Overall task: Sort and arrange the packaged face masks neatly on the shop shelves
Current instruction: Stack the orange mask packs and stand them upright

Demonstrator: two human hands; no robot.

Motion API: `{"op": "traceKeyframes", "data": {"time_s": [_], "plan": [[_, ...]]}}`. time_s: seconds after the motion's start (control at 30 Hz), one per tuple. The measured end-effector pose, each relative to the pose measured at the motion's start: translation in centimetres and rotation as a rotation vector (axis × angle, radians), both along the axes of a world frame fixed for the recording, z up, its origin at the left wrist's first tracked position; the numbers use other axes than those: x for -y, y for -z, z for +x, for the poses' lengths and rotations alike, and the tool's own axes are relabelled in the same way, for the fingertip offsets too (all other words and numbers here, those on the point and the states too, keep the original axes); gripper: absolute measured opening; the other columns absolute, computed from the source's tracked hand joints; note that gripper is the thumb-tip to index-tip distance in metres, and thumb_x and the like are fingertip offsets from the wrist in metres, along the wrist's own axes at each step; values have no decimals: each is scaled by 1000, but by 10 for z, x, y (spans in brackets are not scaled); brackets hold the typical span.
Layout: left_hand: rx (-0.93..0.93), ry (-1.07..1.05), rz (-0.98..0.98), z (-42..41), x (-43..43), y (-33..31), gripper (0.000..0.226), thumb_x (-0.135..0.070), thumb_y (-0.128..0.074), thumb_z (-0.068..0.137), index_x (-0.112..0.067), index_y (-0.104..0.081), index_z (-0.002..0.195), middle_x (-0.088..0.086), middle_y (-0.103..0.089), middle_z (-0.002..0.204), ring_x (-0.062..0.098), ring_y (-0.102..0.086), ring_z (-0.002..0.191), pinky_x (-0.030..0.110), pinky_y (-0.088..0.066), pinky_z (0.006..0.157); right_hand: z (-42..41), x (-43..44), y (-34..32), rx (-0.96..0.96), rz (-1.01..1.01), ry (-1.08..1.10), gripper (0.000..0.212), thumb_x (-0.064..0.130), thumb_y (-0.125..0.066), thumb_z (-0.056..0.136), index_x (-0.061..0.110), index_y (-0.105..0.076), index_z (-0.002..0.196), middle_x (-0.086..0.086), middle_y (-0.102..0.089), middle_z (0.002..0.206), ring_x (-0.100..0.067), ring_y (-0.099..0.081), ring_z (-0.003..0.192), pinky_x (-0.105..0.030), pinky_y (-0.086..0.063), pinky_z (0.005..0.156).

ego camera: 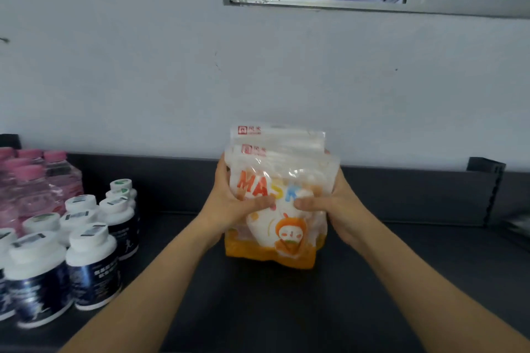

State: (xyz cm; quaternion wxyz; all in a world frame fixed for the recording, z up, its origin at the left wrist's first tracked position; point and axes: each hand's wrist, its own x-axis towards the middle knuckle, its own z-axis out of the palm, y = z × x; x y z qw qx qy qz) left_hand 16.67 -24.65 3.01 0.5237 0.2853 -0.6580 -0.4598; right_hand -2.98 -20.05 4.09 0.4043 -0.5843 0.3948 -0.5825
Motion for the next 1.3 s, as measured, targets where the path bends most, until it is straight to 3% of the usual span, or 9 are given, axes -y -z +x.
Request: {"op": "traceKeyframes", "data": {"time_s": [0.13, 0.3, 0.47, 0.57, 0.73, 0.87, 0.97, 1.17, 1.3], "plan": [[125, -18, -77, -4, 1, 11, 100, -10, -86, 59, -38, -21, 131, -9, -50, 124, 13, -57, 111, 30, -56, 83, 1, 14, 19, 38, 83, 167, 145, 29, -98, 20, 61, -14, 135, 3, -29, 149, -31, -47, 125, -58, -51, 86], [124, -27, -73, 1, 5, 16, 133, -13, -88, 55, -43, 6, 144, -24, -41, 122, 8, -55, 110, 34, -54, 86, 6, 3, 26, 106, 118, 121, 149, 7, -88, 42, 50, 16, 141, 6, -35, 147, -27, -50, 123, -57, -48, 91], [129, -11, -171, 2, 4, 7, 135, -13, -87, 53, -53, 11, 136, -23, -36, 128, 12, -52, 118, 32, -53, 89, 14, -7, 14, 35, -3, 157, 145, 11, -87, 42, 50, 9, 142, 8, -27, 151, -21, -46, 127, -45, -52, 89], [141, -81, -231, 5, 3, 4, 135, -29, -92, 45, -63, 6, 131, -11, -28, 143, 15, -45, 126, 41, -50, 96, 19, -12, 10, -33, -122, 215, 133, 5, -87, 52, 55, 0, 139, 12, -20, 151, -16, -37, 132, -45, -48, 97], [137, -133, -250, 0, -1, 12, 122, -40, -89, 47, -61, -2, 130, -10, -25, 144, 13, -41, 127, 41, -49, 97, 28, -10, 22, -28, -117, 222, 113, 1, -84, 60, 73, -17, 116, 6, -39, 142, -19, -47, 126, -50, -52, 91], [115, -131, -265, -6, -5, 9, 120, -31, -87, 54, -56, -1, 134, -9, -26, 144, 14, -44, 126, 41, -52, 93, 23, -15, 15, 44, -108, 199, 114, -2, -80, 64, 55, -15, 138, 6, -44, 138, -14, -55, 116, -37, -57, 82], [86, -112, -301, -16, -9, 3, 121, -20, -87, 59, -55, 0, 135, -11, -28, 141, 11, -45, 124, 37, -52, 93, 9, -22, 5, 21, -147, 195, 119, 3, -82, 57, 51, -13, 141, 5, -45, 137, -17, -55, 117, -42, -55, 86], [245, -32, -238, -37, -11, 23, 133, -51, -86, 35, -66, 8, 128, -13, -17, 145, 14, -38, 131, 45, -49, 97, -21, -35, 25, -17, -43, 192, 108, 1, -86, 55, 28, -28, 141, -5, -58, 126, -24, -61, 112, -46, -56, 82], [262, -73, -229, -54, -13, 13, 137, -41, -89, 41, -44, 4, 142, -18, -15, 137, 9, -35, 127, 39, -45, 100, -32, -33, 23, -29, -25, 226, 103, 3, -89, 52, 22, -34, 137, -8, -59, 124, -24, -63, 109, -47, -57, 80]]}}
